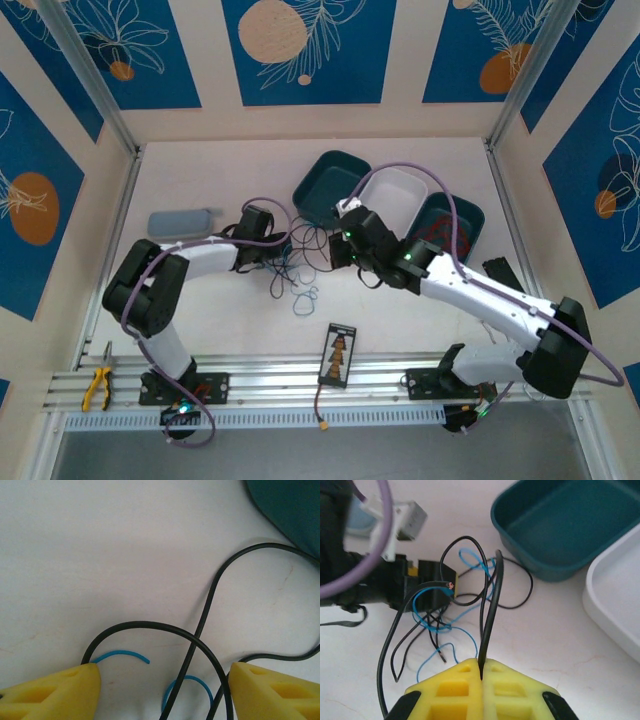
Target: Untangle the cables
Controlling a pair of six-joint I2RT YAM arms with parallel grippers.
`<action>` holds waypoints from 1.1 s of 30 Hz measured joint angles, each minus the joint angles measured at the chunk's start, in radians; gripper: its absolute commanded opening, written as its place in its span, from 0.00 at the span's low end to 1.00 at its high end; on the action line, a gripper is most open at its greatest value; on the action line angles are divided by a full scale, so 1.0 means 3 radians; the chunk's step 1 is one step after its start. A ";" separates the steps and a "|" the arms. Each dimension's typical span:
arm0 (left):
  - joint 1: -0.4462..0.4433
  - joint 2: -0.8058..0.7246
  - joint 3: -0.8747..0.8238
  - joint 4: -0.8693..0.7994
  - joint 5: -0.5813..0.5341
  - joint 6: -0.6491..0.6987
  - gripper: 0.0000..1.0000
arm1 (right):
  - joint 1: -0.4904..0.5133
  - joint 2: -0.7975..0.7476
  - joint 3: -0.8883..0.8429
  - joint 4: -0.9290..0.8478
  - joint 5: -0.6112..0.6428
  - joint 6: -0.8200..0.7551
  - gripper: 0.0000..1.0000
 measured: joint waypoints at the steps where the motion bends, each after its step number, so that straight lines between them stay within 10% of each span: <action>1: 0.0000 0.0009 0.0003 0.0003 -0.0011 0.0004 0.64 | 0.0000 -0.0051 0.0011 0.0000 0.0000 -0.0023 0.00; 33: 0.0467 -0.0624 -0.0342 -0.0505 -0.0361 0.0179 0.72 | -0.0524 -0.0275 0.1102 -0.0477 -0.0092 -0.0496 0.00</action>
